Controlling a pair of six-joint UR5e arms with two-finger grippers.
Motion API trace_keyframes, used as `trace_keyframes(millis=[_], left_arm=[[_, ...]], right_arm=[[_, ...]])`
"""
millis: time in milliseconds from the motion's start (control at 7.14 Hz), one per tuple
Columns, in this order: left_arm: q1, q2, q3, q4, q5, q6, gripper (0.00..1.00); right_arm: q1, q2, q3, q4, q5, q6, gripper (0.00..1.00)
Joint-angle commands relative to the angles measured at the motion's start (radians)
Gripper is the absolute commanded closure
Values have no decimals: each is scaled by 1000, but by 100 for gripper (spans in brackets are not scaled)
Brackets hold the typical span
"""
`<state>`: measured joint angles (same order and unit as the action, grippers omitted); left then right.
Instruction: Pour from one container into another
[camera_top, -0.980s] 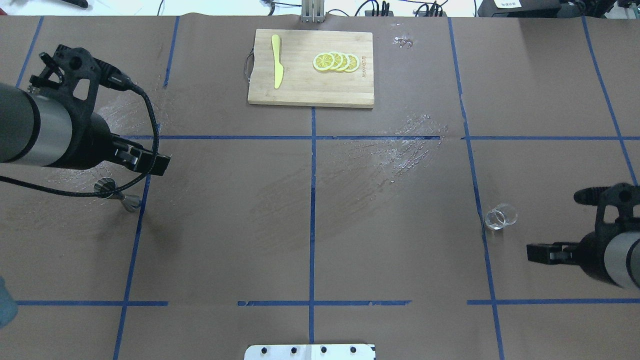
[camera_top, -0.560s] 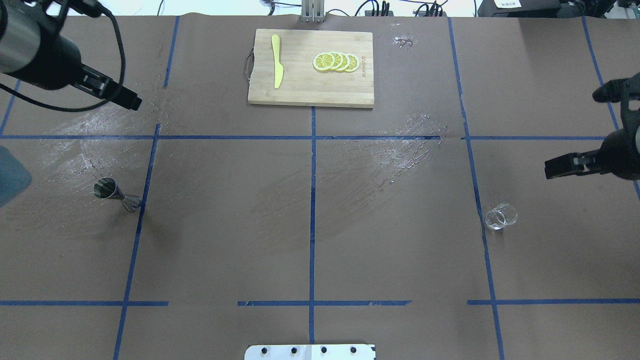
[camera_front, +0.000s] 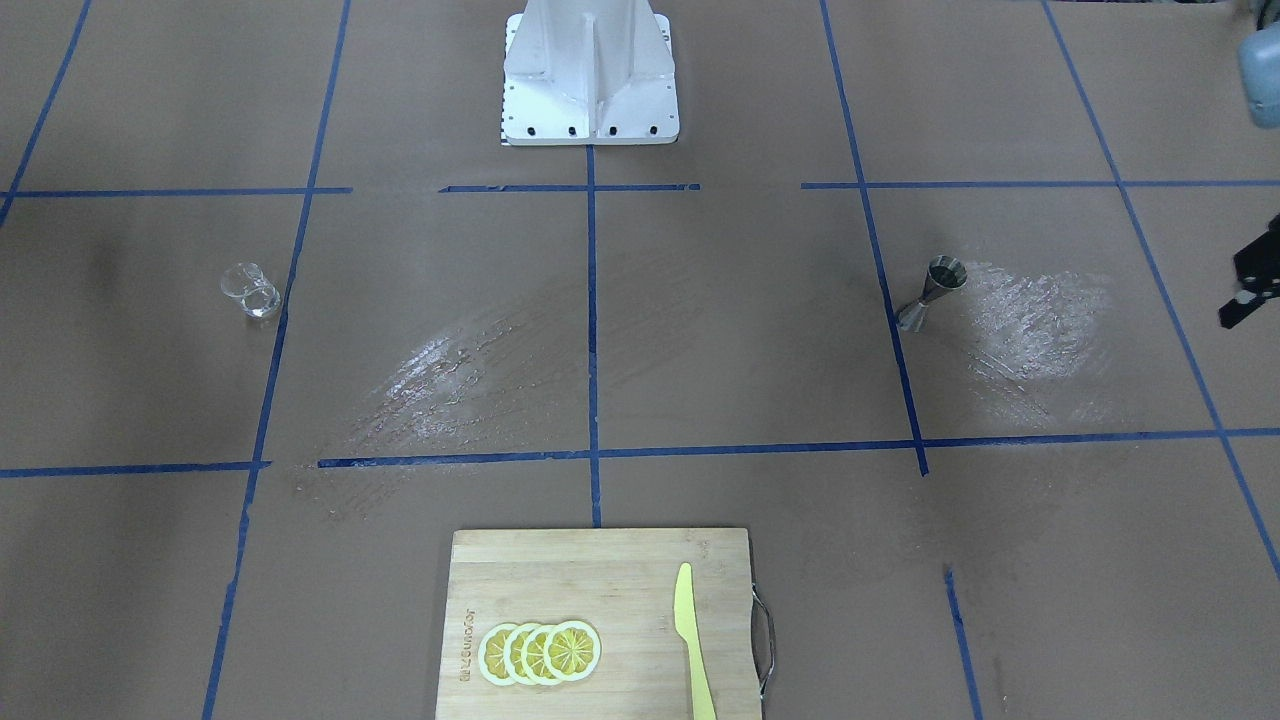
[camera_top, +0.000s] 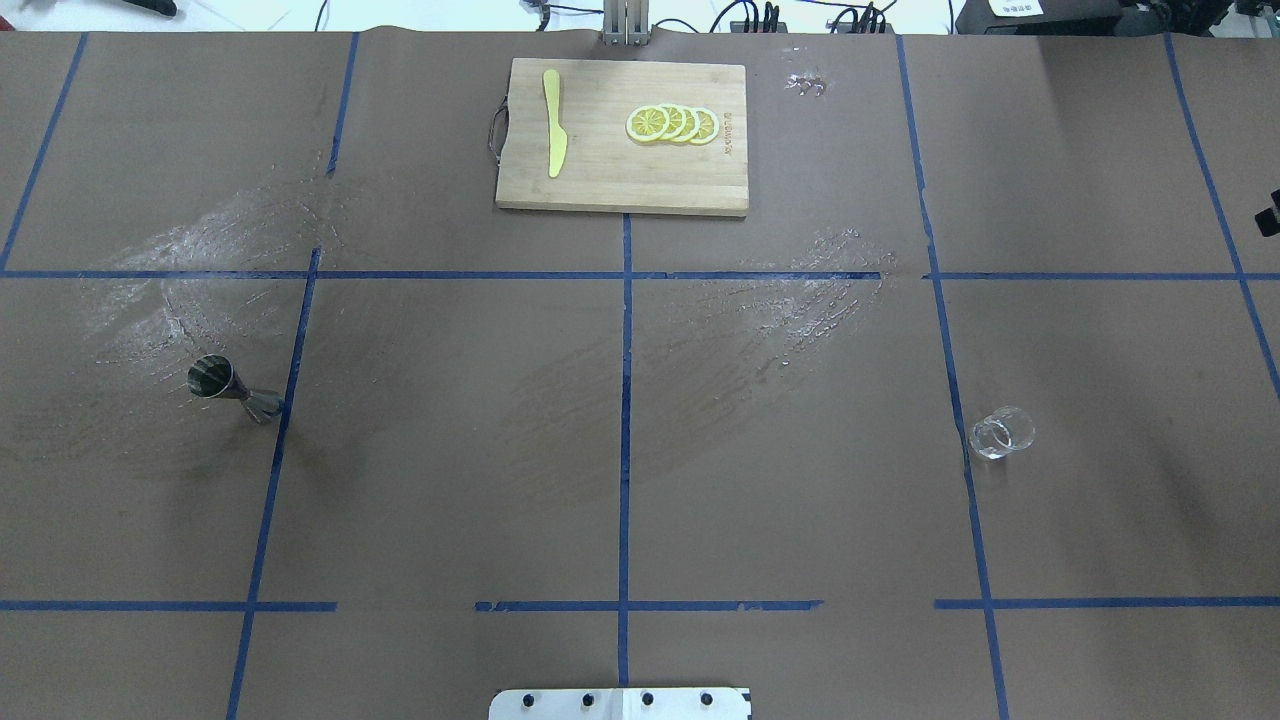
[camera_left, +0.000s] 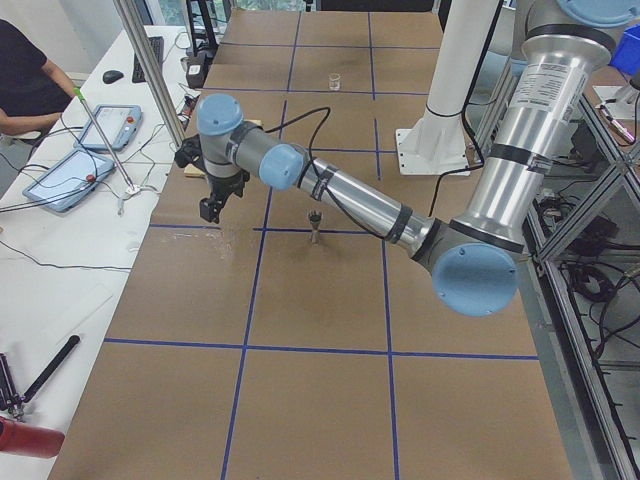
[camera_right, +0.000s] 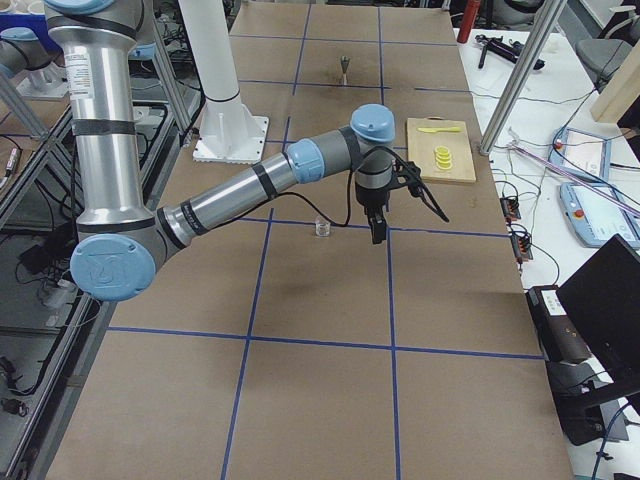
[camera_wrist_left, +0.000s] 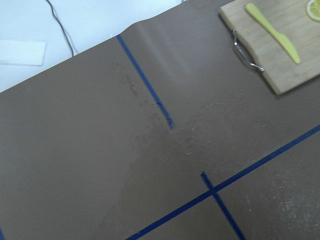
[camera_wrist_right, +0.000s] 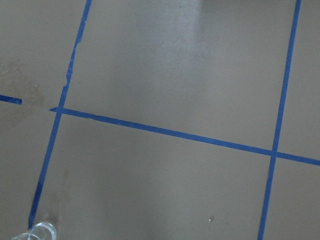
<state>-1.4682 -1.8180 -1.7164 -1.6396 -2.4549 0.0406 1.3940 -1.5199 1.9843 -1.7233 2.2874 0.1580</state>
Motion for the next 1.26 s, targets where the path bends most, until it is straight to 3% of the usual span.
trace_keyframes(millis=[0,140,420,840,1120], left_arm=[[-72,190,29,-185,-58,15,0],[-69,241,52,-204,-27,12,0],[-63,220,138,-227,31,-4,0],[-55,135,172,46,74,8,0],[-64,138,185,108,86,124,0]], right_arm=[[54,-23,-42,-5,28,-40,0],[46,-60,-45,5,5,-35,0],[48,-68,-105,5,10,-34,0],[57,-80,-110,5,76,-25,0],[82,-98,-113,4,89,-20,0]])
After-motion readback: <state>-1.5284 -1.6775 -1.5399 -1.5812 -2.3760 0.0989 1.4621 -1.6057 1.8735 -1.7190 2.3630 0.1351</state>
